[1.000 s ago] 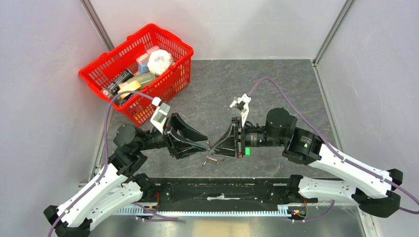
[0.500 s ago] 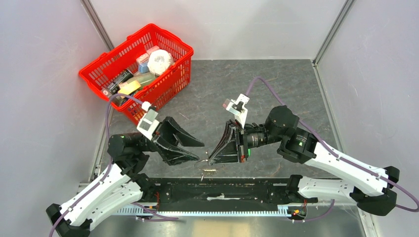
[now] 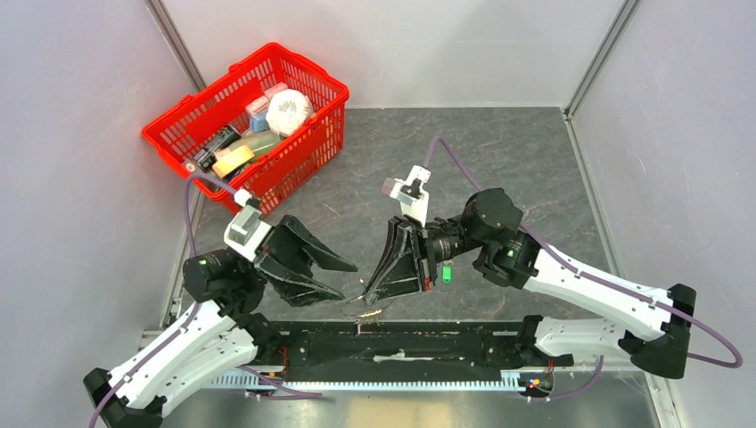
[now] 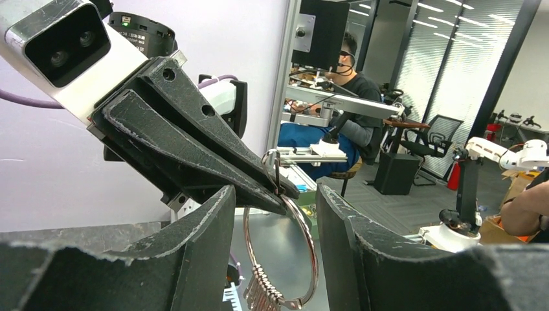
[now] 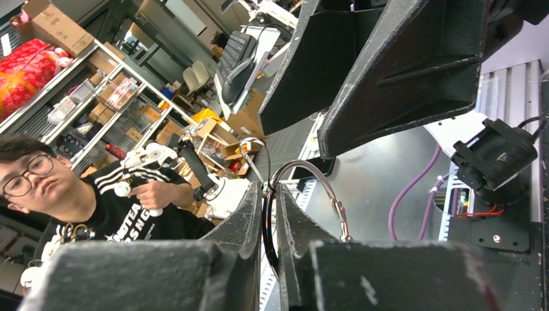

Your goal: Put the keys on the keyring

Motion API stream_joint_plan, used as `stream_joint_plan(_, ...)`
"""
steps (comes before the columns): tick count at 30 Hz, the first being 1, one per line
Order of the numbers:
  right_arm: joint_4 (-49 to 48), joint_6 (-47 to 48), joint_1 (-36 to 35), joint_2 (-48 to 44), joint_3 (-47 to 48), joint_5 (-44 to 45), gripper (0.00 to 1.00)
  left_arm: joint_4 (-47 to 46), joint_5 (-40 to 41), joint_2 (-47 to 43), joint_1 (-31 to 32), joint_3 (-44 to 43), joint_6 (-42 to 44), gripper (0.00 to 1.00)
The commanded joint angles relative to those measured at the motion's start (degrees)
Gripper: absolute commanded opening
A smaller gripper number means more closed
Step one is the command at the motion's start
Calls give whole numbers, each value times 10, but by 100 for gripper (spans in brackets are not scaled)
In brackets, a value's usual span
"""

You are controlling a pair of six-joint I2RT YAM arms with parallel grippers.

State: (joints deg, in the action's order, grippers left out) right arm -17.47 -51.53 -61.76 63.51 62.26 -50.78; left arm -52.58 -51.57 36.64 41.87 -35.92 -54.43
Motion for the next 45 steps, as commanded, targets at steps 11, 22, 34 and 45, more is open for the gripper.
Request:
stream_joint_plan(11, -109, -32, -3, 22, 1, -37, 0, -68, 5, 24, 3, -18, -48, 55)
stream_joint_plan(22, -123, -35, -3, 43, 7, -42, 0, -82, 2, 26, 3, -34, -76, 53)
stream_joint_plan(34, -150, -46, -3, 57, 24, -55, 0, -104, -8, 49, 8, -41, -100, 48)
stream_joint_plan(45, -169, -43, -3, 66, 38, -66, 0, -116, -17, 54, 13, -39, -112, 46)
